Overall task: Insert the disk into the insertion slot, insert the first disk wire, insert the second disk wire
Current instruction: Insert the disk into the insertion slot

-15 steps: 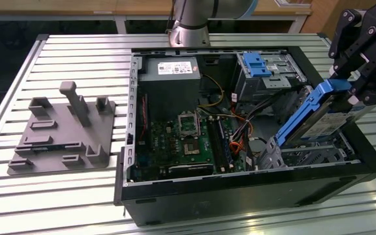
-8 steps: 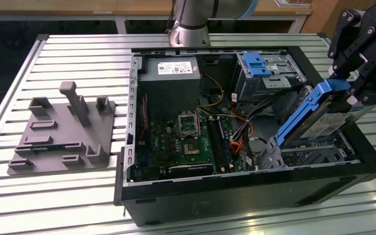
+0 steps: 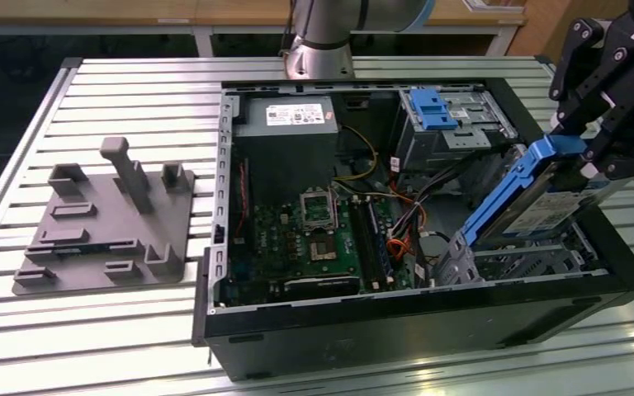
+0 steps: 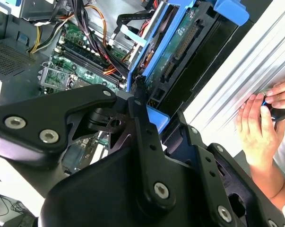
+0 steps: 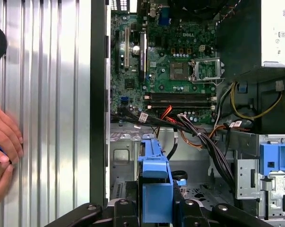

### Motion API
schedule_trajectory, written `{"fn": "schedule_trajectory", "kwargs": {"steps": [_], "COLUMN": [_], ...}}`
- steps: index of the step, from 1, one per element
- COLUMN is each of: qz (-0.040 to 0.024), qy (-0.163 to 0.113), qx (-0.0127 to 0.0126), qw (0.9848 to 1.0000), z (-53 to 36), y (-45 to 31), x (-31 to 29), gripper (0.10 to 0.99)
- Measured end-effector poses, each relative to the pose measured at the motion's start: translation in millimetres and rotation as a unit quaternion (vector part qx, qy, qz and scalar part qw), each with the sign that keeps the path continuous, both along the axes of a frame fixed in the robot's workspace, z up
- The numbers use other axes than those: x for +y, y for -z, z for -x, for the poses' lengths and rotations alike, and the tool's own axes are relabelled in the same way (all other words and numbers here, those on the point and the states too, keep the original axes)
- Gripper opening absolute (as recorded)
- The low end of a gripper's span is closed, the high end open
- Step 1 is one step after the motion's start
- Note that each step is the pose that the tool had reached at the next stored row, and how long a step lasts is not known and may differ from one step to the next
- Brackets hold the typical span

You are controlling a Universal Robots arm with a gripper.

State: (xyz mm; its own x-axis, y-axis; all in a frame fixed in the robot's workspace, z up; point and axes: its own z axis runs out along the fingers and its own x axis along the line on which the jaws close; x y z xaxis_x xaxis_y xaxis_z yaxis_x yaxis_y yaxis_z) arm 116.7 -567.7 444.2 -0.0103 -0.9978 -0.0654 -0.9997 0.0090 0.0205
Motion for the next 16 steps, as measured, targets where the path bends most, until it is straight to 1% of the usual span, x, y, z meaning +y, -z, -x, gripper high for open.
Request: {"fn": "schedule_trajectory", "kwargs": {"steps": [10, 16], "qz": [-0.0001, -0.0002], "qy": [0.000, 0.000], "qx": [0.0006, 0.0007], "qw": [1.0000, 1.0000], "z": [0.1, 0.0], "y": [10.0, 20.5], "x": [-0.1, -0.1], "gripper": [0.365, 0.365]}}
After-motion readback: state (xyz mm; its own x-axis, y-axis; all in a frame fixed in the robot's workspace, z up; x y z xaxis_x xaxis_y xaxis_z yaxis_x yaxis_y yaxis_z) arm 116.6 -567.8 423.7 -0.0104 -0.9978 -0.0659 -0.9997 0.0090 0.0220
